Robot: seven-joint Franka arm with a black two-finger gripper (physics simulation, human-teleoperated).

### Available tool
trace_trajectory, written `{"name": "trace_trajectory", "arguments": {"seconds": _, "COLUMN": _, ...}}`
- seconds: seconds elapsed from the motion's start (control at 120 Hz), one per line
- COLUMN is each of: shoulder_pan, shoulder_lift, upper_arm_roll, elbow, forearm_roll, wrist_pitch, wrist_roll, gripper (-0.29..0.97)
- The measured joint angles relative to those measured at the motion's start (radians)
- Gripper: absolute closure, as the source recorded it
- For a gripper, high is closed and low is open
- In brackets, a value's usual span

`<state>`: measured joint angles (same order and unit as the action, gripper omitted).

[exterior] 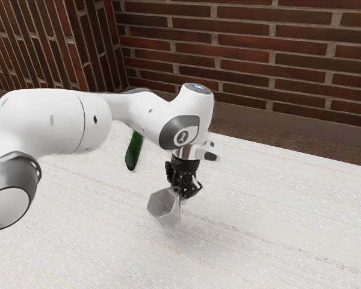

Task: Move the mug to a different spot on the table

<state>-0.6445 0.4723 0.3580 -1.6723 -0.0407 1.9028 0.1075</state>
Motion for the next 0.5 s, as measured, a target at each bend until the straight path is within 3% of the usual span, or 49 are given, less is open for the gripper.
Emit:
{"name": "trace_trajectory", "arguments": {"seconds": 0.275, "shoulder_pan": 0.013, "shoulder_lift": 0.085, "upper_arm_roll": 0.116, "elbow": 0.140, "forearm_roll": 0.020, "wrist_pitch": -0.134, "wrist_roll": -0.003, "gripper": 0.64}}
{"name": "trace_trajectory", "arguments": {"seconds": 0.5, "shoulder_pan": 0.090, "shoulder_lift": 0.225, "upper_arm_roll": 0.131, "elbow": 0.321, "forearm_roll": -0.005, "wrist_pitch": -0.354, "wrist_roll": 0.034, "gripper": 0.65}}
